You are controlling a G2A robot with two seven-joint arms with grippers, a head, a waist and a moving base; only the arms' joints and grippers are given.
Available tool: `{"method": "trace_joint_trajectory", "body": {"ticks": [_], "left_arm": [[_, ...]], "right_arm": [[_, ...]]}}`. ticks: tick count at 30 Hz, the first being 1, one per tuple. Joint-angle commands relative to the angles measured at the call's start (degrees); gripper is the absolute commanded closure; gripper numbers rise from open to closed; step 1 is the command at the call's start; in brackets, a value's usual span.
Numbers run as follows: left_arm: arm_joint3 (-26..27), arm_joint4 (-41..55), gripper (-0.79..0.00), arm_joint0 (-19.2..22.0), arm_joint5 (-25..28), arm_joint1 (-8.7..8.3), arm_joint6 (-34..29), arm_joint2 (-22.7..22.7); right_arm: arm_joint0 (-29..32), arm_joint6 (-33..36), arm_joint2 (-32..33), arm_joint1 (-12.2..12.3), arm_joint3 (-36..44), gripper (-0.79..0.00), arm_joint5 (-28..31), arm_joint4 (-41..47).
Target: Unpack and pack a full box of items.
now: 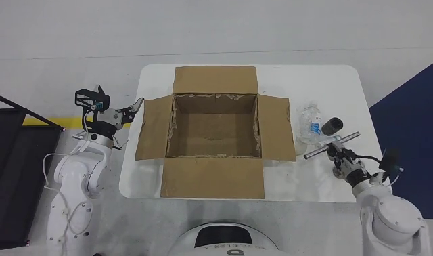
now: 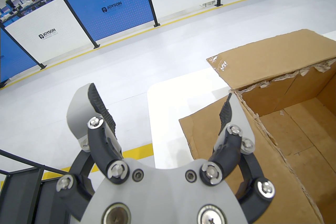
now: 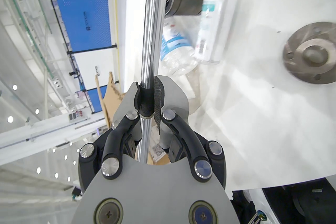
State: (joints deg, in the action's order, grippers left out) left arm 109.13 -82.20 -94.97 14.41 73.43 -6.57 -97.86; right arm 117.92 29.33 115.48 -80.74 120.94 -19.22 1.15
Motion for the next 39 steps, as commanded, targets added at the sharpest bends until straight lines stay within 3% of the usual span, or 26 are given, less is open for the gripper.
{"method": "trace_joint_trajectory", "body": {"ticks": [1, 7, 11, 15, 21, 28, 39], "left_arm": [[0.0, 0.0, -0.785, 0.0, 0.0, 0.0, 0.0, 0.0], [0.0, 0.0, -0.785, 0.0, 0.0, 0.0, 0.0, 0.0], [0.0, 0.0, -0.785, 0.0, 0.0, 0.0, 0.0, 0.0], [0.0, 0.0, -0.785, 0.0, 0.0, 0.0, 0.0, 0.0], [0.0, 0.0, -0.785, 0.0, 0.0, 0.0, 0.0, 0.0], [0.0, 0.0, -0.785, 0.0, 0.0, 0.0, 0.0, 0.0], [0.0, 0.0, -0.785, 0.0, 0.0, 0.0, 0.0, 0.0]], "right_arm": [[1.3, 1.04, 0.02, 0.03, 1.77, 0.0, 1.89, 0.43], [4.01, 5.15, -2.95, 0.25, 9.51, 0.0, 5.97, -0.18], [3.41, 6.14, -7.23, 0.55, 13.7, 0.0, 3.6, -4.13], [-0.98, 8.36, -13.2, 1.06, 13.7, 0.0, 0.65, -8.39], [-10.13, 11.72, -24.77, 1.84, 13.16, 0.0, -9.01, -18.94], [-20.39, 11.05, -39.32, 1.89, 8.77, 0.0, -17.04, -29.62], [-32.69, 6.04, -48.21, 0.71, -3.06, 0.0, -27.0, -30.95]]}}
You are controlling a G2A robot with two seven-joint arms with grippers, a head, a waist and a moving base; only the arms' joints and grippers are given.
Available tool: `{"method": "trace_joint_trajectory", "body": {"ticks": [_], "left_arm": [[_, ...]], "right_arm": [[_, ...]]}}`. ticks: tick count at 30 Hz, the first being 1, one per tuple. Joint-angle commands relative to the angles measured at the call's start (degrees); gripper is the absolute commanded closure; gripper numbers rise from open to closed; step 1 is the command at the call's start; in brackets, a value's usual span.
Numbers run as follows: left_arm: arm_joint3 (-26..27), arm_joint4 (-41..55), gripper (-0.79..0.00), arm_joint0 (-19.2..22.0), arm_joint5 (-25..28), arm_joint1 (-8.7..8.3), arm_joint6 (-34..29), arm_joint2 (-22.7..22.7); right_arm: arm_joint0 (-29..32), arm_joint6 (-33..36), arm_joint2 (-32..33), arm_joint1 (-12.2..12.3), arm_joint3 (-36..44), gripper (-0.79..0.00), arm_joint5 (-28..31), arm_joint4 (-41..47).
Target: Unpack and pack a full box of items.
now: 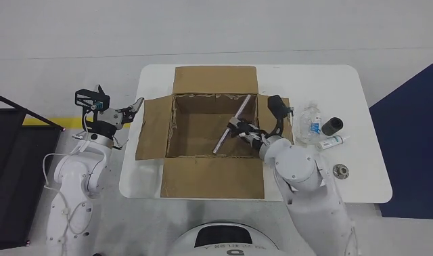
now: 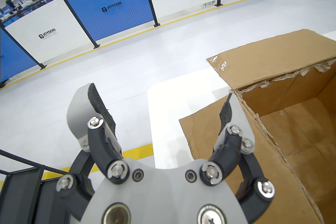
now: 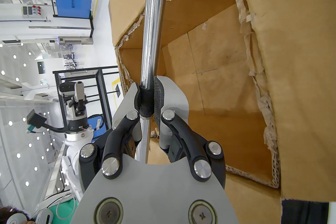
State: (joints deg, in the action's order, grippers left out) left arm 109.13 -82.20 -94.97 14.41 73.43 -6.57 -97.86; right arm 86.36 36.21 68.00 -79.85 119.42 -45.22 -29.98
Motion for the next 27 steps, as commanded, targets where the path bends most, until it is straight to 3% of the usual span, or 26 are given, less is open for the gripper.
{"method": "trace_joint_trajectory", "body": {"ticks": [1, 5, 14, 16, 19, 27], "left_arm": [[0.0, 0.0, -0.785, 0.0, 0.0, 0.0, 0.0, 0.0], [0.0, 0.0, -0.785, 0.0, 0.0, 0.0, 0.0, 0.0], [0.0, 0.0, -0.785, 0.0, 0.0, 0.0, 0.0, 0.0], [0.0, 0.0, -0.785, 0.0, 0.0, 0.0, 0.0, 0.0], [0.0, 0.0, -0.785, 0.0, 0.0, 0.0, 0.0, 0.0], [0.0, 0.0, -0.785, 0.0, 0.0, 0.0, 0.0, 0.0]], "right_arm": [[-2.09, -1.88, -1.43, -0.41, -3.17, 0.0, -2.26, 0.59], [-5.14, -5.92, -4.13, -1.33, -8.66, 0.0, -4.27, 2.5], [-7.55, -8.18, -10.08, -2.04, -15.63, 0.0, -4.36, 1.52], [-7.83, -8.37, -11.13, -2.06, -16.15, -0.12, -4.73, 0.52], [-7.85, -8.34, -11.91, -2.0, -15.76, -0.24, -5.02, -0.51], [-4.39, -5.91, -10.74, -0.67, -8.34, -0.237, -3.2, -4.3]]}}
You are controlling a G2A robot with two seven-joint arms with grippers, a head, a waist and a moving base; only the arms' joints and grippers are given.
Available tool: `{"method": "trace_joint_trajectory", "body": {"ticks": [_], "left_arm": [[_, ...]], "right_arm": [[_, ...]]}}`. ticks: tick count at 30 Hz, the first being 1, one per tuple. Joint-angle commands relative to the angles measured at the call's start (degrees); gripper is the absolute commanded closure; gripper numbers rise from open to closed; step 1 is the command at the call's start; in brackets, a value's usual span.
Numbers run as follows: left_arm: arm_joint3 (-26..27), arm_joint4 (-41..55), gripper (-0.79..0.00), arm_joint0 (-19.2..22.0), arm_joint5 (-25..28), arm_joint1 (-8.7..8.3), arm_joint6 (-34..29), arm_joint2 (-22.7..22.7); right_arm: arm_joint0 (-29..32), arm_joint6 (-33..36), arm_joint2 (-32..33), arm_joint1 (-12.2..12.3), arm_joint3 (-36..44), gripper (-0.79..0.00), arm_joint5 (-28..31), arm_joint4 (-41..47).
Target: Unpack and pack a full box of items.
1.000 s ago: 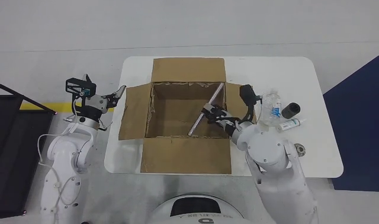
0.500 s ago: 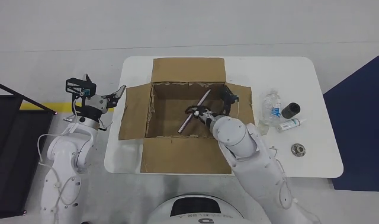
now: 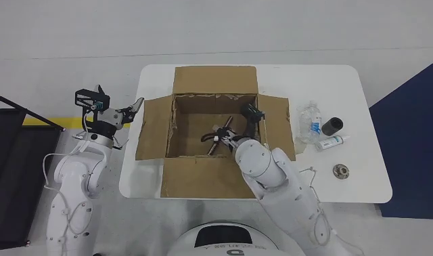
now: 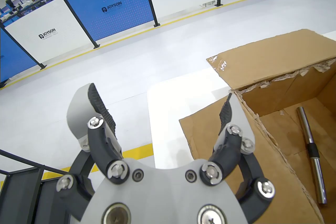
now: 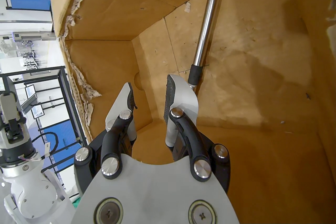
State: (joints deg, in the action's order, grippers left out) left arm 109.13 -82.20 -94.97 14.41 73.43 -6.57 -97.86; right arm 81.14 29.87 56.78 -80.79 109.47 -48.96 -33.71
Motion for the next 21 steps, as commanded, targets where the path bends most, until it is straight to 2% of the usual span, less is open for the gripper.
{"method": "trace_joint_trajectory", "body": {"ticks": [1, 5, 8, 11, 14, 17, 21], "left_arm": [[0.0, 0.0, -0.785, 0.0, 0.0, 0.0, 0.0, 0.0], [0.0, 0.0, -0.785, 0.0, 0.0, 0.0, 0.0, 0.0], [0.0, 0.0, -0.785, 0.0, 0.0, 0.0, 0.0, 0.0], [0.0, 0.0, -0.785, 0.0, 0.0, 0.0, 0.0, 0.0], [0.0, 0.0, -0.785, 0.0, 0.0, 0.0, 0.0, 0.0], [0.0, 0.0, -0.785, 0.0, 0.0, 0.0, 0.0, 0.0], [0.0, 0.0, -0.785, 0.0, 0.0, 0.0, 0.0, 0.0]], "right_arm": [[2.02, 1.06, 1.23, 0.64, 3.57, -0.237, 1.44, -1.18], [9.44, 6.04, 7.13, 2.69, 13.92, -0.259, 9.26, -2.54], [16.73, 13.06, 14.66, 4.64, 21.14, -0.308, 19.93, -2.45], [24.15, 15.84, 24.12, 5.92, 25.18, -0.326, 30.05, 1.0], [30.05, 14.35, 34.29, 6.62, 25.18, -0.329, 41.11, 7.12], [36.71, 12.94, 44.23, 6.97, 25.18, -0.336, 49.28, 14.15], [43.5, 9.59, 55.54, 6.83, 24.88, -0.382, 52.61, 22.7]]}}
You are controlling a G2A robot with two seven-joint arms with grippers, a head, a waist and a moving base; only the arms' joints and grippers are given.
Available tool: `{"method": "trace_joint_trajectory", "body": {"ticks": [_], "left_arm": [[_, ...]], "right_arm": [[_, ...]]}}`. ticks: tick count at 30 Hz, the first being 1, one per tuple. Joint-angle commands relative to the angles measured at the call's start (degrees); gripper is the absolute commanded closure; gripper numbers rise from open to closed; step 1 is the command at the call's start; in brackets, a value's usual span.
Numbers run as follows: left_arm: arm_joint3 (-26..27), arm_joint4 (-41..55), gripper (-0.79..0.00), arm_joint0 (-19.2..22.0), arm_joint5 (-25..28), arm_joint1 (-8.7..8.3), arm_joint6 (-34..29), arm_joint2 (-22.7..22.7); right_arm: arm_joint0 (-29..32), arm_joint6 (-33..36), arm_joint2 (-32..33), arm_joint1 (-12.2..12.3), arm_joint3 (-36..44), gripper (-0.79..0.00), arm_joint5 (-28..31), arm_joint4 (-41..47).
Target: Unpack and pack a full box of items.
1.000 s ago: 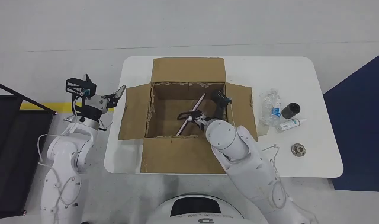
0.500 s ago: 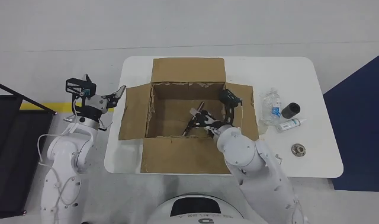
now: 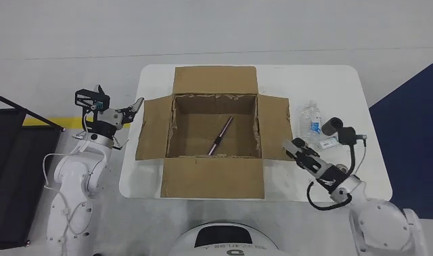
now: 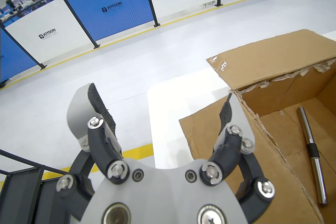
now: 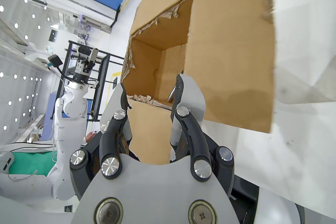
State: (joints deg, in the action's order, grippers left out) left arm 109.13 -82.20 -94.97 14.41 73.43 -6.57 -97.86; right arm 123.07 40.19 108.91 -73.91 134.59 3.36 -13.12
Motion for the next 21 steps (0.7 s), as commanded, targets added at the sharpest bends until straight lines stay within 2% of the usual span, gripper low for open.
{"method": "trace_joint_trajectory", "body": {"ticks": [1, 3, 4, 5, 6, 8, 21], "left_arm": [[0.0, 0.0, -0.785, 0.0, 0.0, 0.0, 0.0, 0.0], [0.0, 0.0, -0.785, 0.0, 0.0, 0.0, 0.0, 0.0], [0.0, 0.0, -0.785, 0.0, 0.0, 0.0, 0.0, 0.0], [0.0, 0.0, -0.785, 0.0, 0.0, 0.0, 0.0, 0.0], [0.0, 0.0, -0.785, 0.0, 0.0, 0.0, 0.0, 0.0], [0.0, 0.0, -0.785, 0.0, 0.0, 0.0, 0.0, 0.0], [0.0, 0.0, -0.785, 0.0, 0.0, 0.0, 0.0, 0.0]], "right_arm": [[2.47, -1.05, 5.23, -0.08, -0.67, -0.385, 1.04, 3.92], [3.73, -1.61, 8.44, -0.15, -2.15, -0.409, 2.21, 7.48], [4.12, -1.57, 9.71, -0.16, -2.87, -0.477, 2.7, 8.83], [4.37, -1.42, 10.81, -0.15, -3.77, -0.65, 2.9, 9.99], [4.45, -0.78, 11.51, -0.11, -4.48, -0.785, 3.01, 11.16], [3.85, 1.45, 12.17, 0.05, -5.88, -0.785, 2.96, 14.25], [3.76, 1.19, 12.2, 0.07, -5.9, -0.785, 2.97, 13.7]]}}
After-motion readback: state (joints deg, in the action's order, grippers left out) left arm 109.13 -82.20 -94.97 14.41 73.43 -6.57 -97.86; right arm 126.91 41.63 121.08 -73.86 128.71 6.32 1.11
